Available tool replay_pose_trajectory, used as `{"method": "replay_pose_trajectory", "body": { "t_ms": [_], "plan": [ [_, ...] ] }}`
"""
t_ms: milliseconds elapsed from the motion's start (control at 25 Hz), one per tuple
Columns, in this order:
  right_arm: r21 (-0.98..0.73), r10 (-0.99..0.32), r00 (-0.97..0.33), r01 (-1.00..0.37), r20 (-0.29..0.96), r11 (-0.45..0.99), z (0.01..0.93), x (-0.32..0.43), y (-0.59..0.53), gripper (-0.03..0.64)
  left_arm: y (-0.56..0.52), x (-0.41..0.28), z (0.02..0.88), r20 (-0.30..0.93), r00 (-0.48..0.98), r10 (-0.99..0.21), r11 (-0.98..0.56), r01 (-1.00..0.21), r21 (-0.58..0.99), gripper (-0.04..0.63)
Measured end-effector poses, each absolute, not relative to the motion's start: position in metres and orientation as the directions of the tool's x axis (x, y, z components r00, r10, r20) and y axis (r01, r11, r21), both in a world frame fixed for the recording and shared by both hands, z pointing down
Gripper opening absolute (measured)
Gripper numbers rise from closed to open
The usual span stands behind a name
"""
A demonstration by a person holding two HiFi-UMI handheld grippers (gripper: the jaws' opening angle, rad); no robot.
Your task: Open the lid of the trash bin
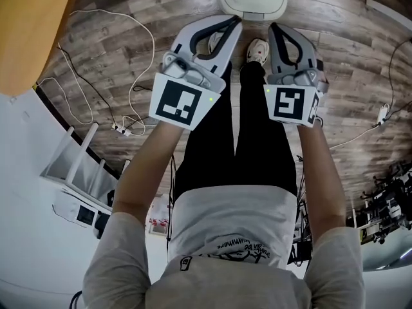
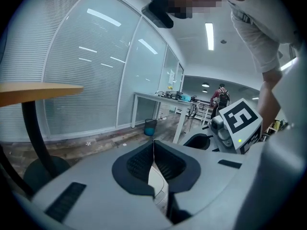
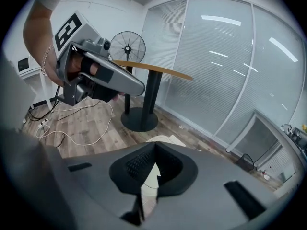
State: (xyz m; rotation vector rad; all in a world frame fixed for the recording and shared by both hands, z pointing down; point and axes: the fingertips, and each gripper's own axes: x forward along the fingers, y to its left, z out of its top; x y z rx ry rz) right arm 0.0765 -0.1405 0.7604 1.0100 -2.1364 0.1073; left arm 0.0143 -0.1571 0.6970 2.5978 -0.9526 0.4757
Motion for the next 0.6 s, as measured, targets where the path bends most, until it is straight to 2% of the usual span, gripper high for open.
{"method": "replay_pose_trajectory", "body": {
  "t_ms": [320,600],
  "plan": [
    [0.255,-0.596,-0.389,-0.644,0.703,0.721,0.823,0.073,-0.137,0.005,-0.162,0.016,0.76,0.461,0.706,-0.538,-0.709,-0.675,0.205,0.02],
    [0.258,-0.558,-0.37,-0.611,0.743,0.749,0.871,0.074,-0.129,0.005,-0.154,0.022,0.811,0.5,0.716,-0.488,-0.766,-0.626,0.148,0.02]
  ]
}}
